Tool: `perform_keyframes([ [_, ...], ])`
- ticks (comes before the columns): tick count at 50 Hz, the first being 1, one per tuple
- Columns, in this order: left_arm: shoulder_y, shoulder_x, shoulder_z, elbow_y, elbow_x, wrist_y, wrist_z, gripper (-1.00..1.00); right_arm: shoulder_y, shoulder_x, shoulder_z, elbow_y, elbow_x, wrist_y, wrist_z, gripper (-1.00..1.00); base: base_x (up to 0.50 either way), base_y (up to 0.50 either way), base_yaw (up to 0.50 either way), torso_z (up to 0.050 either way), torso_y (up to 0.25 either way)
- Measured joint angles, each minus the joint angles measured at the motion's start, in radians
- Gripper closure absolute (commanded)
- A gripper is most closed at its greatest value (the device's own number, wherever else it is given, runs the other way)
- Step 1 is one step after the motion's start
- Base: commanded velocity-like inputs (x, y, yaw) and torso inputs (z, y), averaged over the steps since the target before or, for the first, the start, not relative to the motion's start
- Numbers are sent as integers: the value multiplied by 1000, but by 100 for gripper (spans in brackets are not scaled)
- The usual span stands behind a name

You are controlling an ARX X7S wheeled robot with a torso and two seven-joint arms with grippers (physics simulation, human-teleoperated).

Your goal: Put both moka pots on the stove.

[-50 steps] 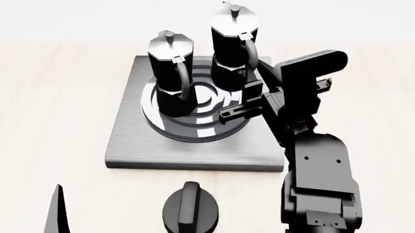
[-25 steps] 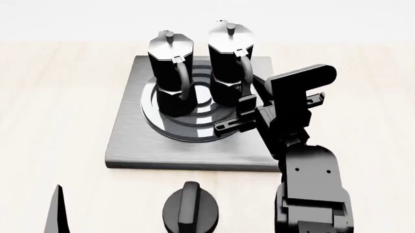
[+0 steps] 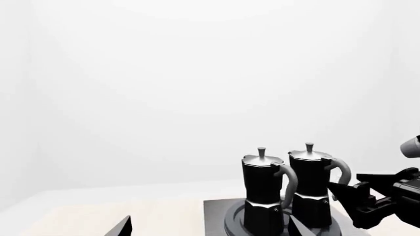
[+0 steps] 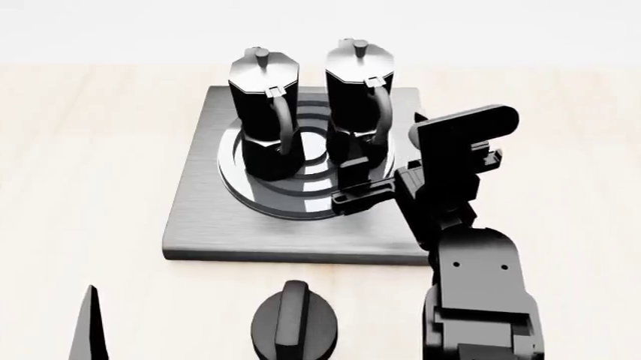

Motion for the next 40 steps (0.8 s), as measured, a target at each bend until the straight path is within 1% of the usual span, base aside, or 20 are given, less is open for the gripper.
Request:
perform_keyframes([
  [16, -2, -1, 4, -1, 0, 0, -2, -100, 2, 9, -1, -1, 9, -29, -7, -100, 0, 0, 0, 0, 0],
  [18, -3, 0, 6, -1, 0, -1, -2, -100, -21, 11, 4, -46, 17, -1, -11, -100, 0, 0, 0, 0, 0],
  [22, -4, 0, 9, 1, 2, -3, -2, -100, -117, 11, 10, -261, 28, 112, -4, -100, 0, 0, 0, 0, 0],
  [28, -4, -1, 12, 5, 4, -6, -3, -100, -270, -2, 24, -738, 38, 299, 46, -100, 0, 0, 0, 0, 2],
  [31, -4, -1, 14, 7, 5, -7, -4, -100, -332, -11, 25, -940, 27, 374, 89, -100, 0, 0, 0, 0, 0],
  [36, -4, -2, 15, 9, 5, -7, -4, -100, -421, -24, 20, -1209, 10, 477, 162, -100, 0, 0, 0, 0, 0],
  [40, -4, -3, 15, 10, 5, -6, -5, -100, -490, -29, 7, -1369, 1, 532, 212, -100, 0, 0, 0, 0, 0],
])
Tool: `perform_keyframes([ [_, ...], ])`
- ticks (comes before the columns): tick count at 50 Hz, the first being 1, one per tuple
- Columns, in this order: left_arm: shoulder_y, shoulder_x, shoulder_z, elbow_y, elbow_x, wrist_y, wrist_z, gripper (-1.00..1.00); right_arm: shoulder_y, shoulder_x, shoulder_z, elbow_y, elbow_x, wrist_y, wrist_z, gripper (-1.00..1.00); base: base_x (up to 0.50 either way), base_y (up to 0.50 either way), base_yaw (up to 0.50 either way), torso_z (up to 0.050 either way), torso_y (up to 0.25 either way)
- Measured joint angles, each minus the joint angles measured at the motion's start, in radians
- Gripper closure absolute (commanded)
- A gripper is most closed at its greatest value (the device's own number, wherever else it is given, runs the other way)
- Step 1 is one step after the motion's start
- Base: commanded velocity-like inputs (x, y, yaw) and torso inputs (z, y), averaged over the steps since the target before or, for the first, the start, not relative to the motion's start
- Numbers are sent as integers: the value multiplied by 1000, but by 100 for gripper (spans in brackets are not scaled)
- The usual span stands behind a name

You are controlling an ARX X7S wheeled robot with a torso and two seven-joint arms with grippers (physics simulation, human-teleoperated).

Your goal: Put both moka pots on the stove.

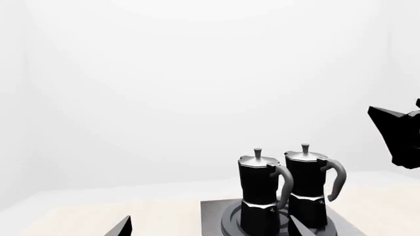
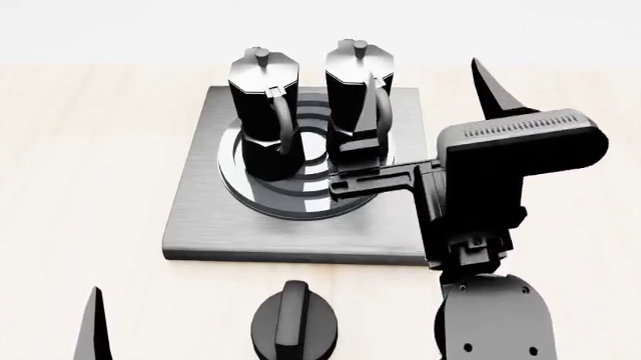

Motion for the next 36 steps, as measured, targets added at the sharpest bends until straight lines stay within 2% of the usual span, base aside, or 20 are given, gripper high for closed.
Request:
perform_keyframes([
  [15, 0, -1, 1, -2, 0, 5, -2, -100, -236, 8, -45, -350, -3, 54, 122, -100, 0, 0, 0, 0, 0],
  [36, 2, -4, 1, -7, 1, 13, -7, -100, -468, 42, -72, -491, 39, 6, 192, -100, 0, 0, 0, 0, 0],
])
